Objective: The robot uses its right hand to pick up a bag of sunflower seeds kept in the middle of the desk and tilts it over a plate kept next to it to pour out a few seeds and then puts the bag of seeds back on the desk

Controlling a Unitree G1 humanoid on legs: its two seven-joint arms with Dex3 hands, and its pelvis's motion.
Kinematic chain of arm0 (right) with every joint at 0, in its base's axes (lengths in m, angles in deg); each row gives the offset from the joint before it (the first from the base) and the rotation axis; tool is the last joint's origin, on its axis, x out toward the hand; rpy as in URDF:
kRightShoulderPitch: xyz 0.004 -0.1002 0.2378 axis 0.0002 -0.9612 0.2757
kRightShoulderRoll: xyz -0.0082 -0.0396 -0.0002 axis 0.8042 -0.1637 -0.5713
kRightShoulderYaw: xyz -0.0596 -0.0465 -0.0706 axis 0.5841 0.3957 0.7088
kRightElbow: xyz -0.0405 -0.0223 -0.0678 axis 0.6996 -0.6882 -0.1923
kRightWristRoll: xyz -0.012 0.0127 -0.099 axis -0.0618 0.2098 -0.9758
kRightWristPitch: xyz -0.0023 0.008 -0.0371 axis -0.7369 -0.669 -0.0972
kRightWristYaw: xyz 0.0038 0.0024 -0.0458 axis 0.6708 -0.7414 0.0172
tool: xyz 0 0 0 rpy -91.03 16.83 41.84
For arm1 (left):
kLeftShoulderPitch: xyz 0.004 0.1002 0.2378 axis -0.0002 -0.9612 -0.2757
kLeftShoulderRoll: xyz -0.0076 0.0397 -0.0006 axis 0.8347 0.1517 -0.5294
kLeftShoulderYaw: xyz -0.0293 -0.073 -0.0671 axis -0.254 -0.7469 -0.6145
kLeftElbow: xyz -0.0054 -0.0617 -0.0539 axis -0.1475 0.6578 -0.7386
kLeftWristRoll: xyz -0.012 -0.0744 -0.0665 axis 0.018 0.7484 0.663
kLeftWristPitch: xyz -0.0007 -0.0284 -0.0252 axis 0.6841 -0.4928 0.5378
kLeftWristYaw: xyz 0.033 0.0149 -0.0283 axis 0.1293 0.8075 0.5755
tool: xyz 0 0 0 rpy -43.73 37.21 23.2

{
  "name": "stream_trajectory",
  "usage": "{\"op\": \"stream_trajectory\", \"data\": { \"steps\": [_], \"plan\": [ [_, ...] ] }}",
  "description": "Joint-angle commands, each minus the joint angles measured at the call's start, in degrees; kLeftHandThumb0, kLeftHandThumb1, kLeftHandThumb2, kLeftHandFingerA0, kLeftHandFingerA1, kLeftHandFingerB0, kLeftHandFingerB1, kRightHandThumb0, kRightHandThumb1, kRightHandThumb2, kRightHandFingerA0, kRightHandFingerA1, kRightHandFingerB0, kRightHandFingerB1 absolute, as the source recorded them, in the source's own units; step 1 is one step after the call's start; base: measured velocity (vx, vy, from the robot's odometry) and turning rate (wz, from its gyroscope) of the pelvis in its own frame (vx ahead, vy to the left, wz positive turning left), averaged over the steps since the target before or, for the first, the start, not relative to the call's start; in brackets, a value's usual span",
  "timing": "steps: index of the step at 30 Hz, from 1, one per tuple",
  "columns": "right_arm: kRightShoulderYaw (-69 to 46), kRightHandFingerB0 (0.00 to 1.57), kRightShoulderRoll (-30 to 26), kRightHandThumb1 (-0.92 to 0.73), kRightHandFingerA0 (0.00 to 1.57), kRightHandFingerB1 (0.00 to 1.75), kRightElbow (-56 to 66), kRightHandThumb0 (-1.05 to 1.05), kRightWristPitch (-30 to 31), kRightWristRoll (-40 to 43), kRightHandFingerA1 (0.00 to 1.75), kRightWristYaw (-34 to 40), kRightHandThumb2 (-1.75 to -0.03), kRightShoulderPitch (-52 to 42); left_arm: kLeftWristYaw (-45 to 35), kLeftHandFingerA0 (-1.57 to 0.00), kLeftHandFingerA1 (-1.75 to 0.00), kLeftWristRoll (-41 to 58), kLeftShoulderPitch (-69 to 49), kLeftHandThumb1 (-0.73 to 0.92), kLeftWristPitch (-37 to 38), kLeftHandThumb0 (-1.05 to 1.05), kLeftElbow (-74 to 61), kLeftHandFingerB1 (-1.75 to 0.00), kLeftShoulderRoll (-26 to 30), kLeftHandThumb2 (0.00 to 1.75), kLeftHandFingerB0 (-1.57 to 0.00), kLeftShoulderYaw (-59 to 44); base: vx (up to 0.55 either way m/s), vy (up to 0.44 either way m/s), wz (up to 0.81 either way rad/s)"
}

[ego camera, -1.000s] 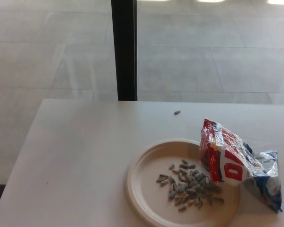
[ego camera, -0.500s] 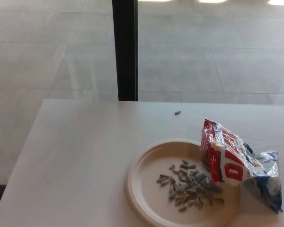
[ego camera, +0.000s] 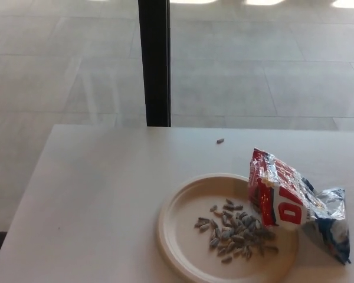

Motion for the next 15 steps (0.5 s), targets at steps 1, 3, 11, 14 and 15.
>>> {"op": "stream_trajectory", "data": {
  "steps": [1,3,11,14,15],
  "plan": [
    [3.57,0.03,-2.81,-0.53,0.22,0.52,-0.76,-0.77,-4.35,-0.37,0.71,0.81,-0.91,0.31,1.97,-0.49,-0.57,-0.23,0.84,0.76,-1.45,-0.72,0.06,-0.4,-0.53,0.63,-0.35,0.88,0.0,0.0,0.0],
    [4.52,0.03,-2.71,-0.52,0.23,0.5,-1.09,-0.77,-4.57,0.38,0.69,1.17,-0.9,0.38,2.24,-0.46,-0.55,0.03,1.39,0.73,-2.01,-0.73,0.13,-0.39,-0.19,0.62,-0.36,0.97,0.0,0.0,0.0],
    [7.94,0.02,1.37,-0.53,0.28,0.46,-2.48,-0.79,-6.42,1.04,0.72,3.2,-0.92,0.61,0.06,-0.37,-0.5,1.98,3.52,0.72,-5.34,-0.74,-0.63,-0.37,4.17,0.59,-0.29,-1.18,0.0,0.0,0.0],
    [8.9,0.03,1.38,-0.51,0.31,0.46,-2.6,-0.76,-6.09,0.97,0.71,3.43,-0.91,1.27,0.29,-0.43,-0.57,2.07,2.95,0.74,-4.88,-0.73,-0.77,-0.41,4.18,0.62,-0.34,-1.41,0.0,0.0,0.0],
    [9.35,0.04,1.31,-0.53,0.35,0.5,-2.59,-0.8,-5.72,0.76,0.73,3.89,-0.89,1.55,0.5,-0.42,-0.55,1.07,2.66,0.75,-4.29,-0.72,-0.71,-0.39,4.32,0.63,-0.31,-0.61,0.0,0.0,0.0]
  ]
}}
